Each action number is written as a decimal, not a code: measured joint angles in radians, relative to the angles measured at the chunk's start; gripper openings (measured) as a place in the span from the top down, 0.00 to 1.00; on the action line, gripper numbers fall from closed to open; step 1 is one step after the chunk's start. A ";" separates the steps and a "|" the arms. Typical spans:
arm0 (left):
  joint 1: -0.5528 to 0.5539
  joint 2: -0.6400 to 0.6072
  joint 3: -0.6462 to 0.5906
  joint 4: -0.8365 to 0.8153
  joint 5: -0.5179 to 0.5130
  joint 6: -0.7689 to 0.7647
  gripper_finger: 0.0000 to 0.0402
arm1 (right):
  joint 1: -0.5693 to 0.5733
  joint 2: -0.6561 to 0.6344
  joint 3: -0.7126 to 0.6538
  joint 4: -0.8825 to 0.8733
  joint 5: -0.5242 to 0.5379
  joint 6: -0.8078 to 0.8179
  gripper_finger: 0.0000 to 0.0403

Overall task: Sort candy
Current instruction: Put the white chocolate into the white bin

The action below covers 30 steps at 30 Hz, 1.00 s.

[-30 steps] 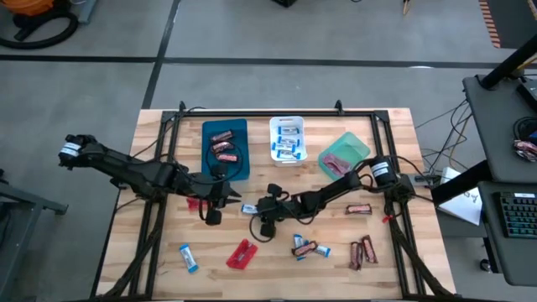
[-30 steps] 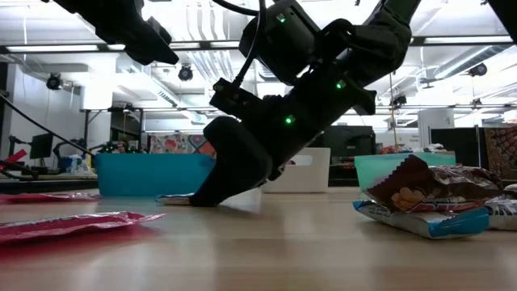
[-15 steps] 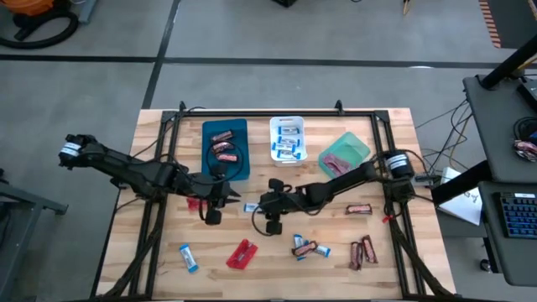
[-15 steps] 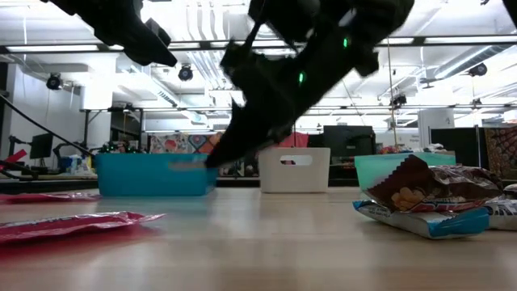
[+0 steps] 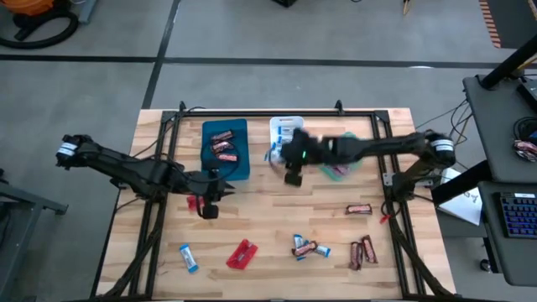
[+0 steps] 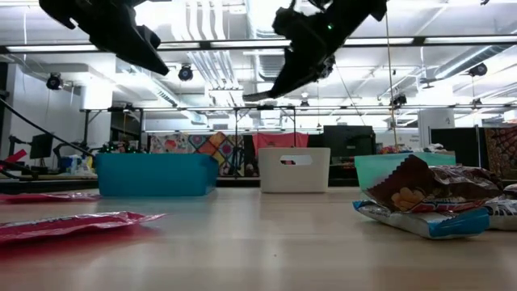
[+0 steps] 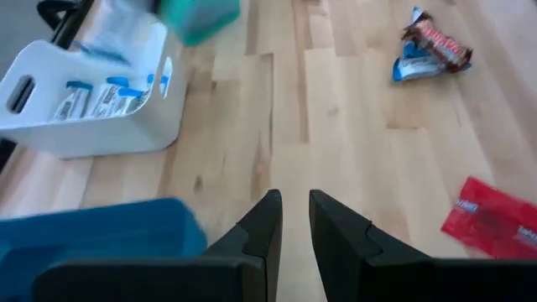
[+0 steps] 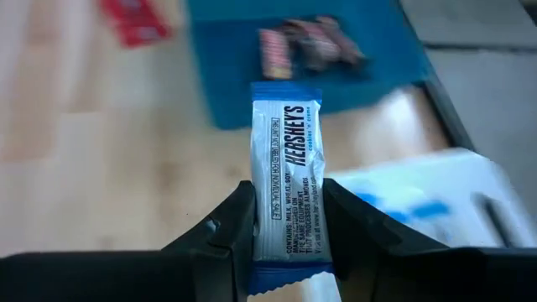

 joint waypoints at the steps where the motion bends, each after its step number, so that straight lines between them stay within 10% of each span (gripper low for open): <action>1: 0.001 -0.006 0.000 -0.008 -0.008 -0.002 0.88 | -0.039 -0.010 0.001 -0.018 -0.019 -0.013 0.72; 13: 0.023 -0.099 0.000 -0.051 -0.068 -0.042 0.88 | -0.422 0.081 0.000 -0.039 -0.317 -0.168 0.72; 30: 0.024 -0.110 0.000 -0.360 0.028 -0.532 0.88 | -0.459 0.184 0.000 0.059 -0.318 -0.184 0.63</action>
